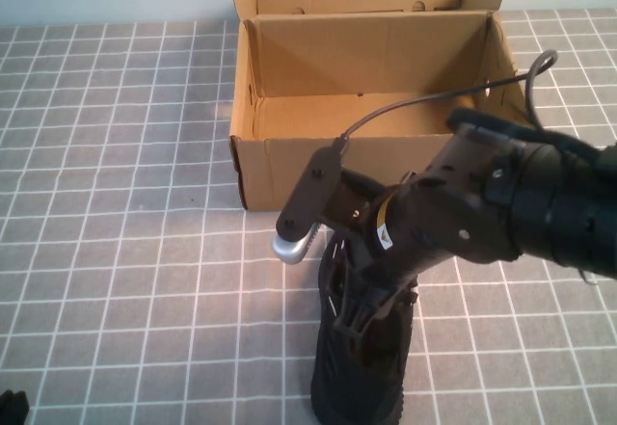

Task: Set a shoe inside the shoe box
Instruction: Pick up the shoe from the table

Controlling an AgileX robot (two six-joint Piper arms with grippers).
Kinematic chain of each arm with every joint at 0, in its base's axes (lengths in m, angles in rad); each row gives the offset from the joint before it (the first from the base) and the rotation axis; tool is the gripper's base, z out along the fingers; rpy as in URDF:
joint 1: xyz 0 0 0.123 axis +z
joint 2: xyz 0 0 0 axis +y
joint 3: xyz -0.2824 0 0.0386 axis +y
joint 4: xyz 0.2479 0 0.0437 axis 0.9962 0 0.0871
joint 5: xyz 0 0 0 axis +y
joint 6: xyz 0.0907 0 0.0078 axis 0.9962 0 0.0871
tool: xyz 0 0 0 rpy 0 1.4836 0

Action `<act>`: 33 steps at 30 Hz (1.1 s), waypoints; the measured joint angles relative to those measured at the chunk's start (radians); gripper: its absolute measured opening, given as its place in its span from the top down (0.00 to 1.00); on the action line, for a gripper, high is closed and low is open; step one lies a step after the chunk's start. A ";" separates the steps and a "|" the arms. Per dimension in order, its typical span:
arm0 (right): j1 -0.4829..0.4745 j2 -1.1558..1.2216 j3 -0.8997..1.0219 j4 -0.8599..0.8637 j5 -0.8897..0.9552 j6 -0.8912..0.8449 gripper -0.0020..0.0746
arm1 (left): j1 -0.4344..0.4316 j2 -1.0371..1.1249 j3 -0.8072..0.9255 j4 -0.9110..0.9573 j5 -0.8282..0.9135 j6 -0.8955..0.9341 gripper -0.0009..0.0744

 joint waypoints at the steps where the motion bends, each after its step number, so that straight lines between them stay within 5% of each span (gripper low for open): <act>1: 0.000 0.005 0.000 -0.020 0.002 0.025 0.44 | 0.000 0.000 0.000 0.000 0.000 0.000 0.99; 33: -0.011 -0.028 -0.001 -0.012 0.090 0.093 0.45 | 0.000 0.000 0.000 0.000 0.000 0.000 0.99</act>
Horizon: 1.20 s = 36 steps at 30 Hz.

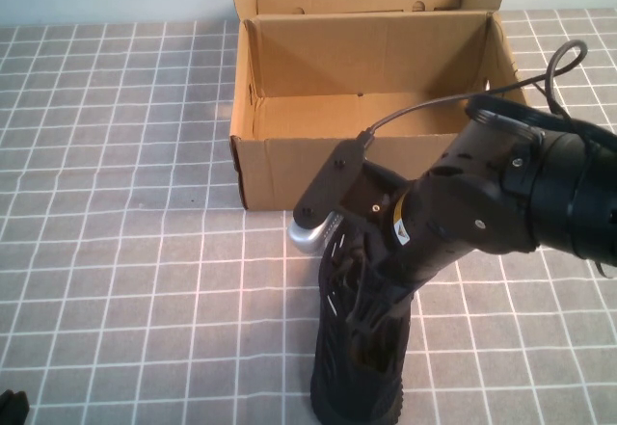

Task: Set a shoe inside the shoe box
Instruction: Pick up the shoe from the table

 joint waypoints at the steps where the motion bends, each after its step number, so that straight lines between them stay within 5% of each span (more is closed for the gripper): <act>1: 0.000 0.002 0.000 -0.006 -0.004 0.000 0.45 | 0.000 0.000 0.000 0.000 0.000 0.000 0.99; 13: -0.013 0.056 0.000 -0.054 -0.014 0.018 0.47 | 0.000 0.000 0.000 0.000 0.000 0.000 0.99; 19: -0.013 0.064 0.000 -0.048 -0.014 0.018 0.83 | 0.000 0.000 0.000 0.000 0.000 0.000 0.99; 22: -0.013 0.064 0.000 -0.048 -0.014 0.018 0.93 | 0.000 0.000 0.000 0.000 0.000 0.000 0.99; 36: -0.018 -0.147 -0.015 0.030 0.153 0.018 0.96 | 0.000 0.000 0.000 0.000 0.000 0.000 0.99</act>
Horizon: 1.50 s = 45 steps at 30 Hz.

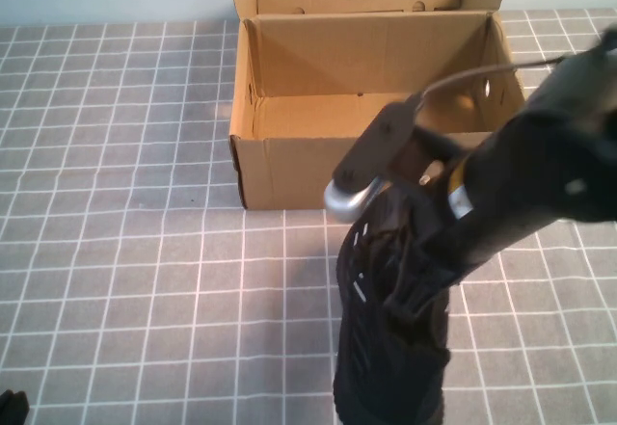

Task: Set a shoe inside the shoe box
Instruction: Pick up the shoe from the table, then hand over the shoe

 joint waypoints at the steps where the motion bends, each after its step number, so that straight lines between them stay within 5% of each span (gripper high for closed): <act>1: 0.000 -0.018 -0.015 0.007 0.031 0.000 0.96 | 0.000 0.000 0.000 0.000 0.000 0.000 0.99; 7: 0.000 -0.068 -0.165 0.013 0.195 -0.005 0.96 | 0.000 0.000 0.000 0.000 0.000 0.000 0.99; 15: -0.008 -0.068 -0.343 0.011 0.162 -0.056 0.96 | 0.000 0.000 0.000 0.000 0.000 0.000 0.99; 30: -0.012 -0.027 -0.383 -0.003 0.164 -0.078 0.96 | 0.000 0.000 0.000 0.028 -0.015 0.007 0.99; 39: -0.012 0.073 -0.476 -0.004 0.191 -0.078 0.96 | 0.000 0.000 0.001 -0.113 -0.420 -0.155 0.99; 45: -0.014 0.160 -0.614 -0.024 0.234 -0.078 0.96 | 0.000 0.000 -0.009 -0.150 -0.508 -0.252 0.99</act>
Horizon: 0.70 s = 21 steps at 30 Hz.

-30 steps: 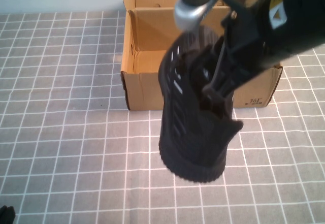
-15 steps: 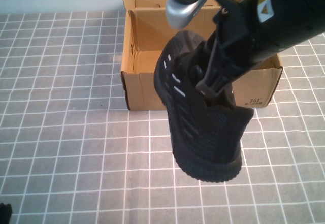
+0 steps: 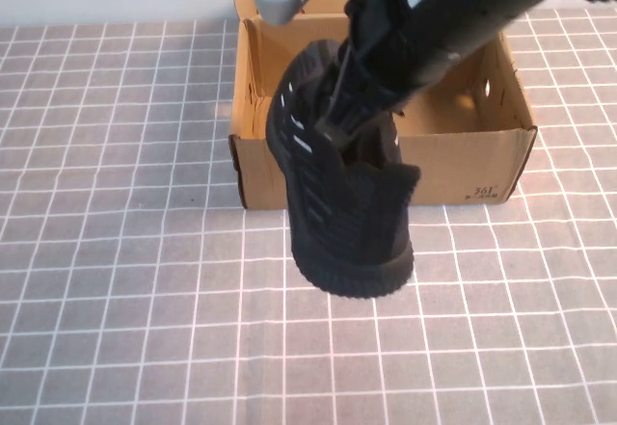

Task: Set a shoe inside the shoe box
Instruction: Hand over the shoe

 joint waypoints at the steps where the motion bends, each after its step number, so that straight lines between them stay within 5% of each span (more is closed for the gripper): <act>1: -0.004 0.011 -0.019 0.000 0.005 0.000 0.96 | 0.000 0.003 -0.020 -0.002 0.039 -0.011 0.99; 9: -0.070 0.118 -0.193 0.009 0.076 0.000 0.96 | 0.000 0.286 -0.325 -0.005 0.424 0.066 0.99; 21: -0.165 0.240 -0.331 0.071 0.089 0.000 0.96 | -0.032 0.855 -0.721 -0.442 0.552 0.725 0.99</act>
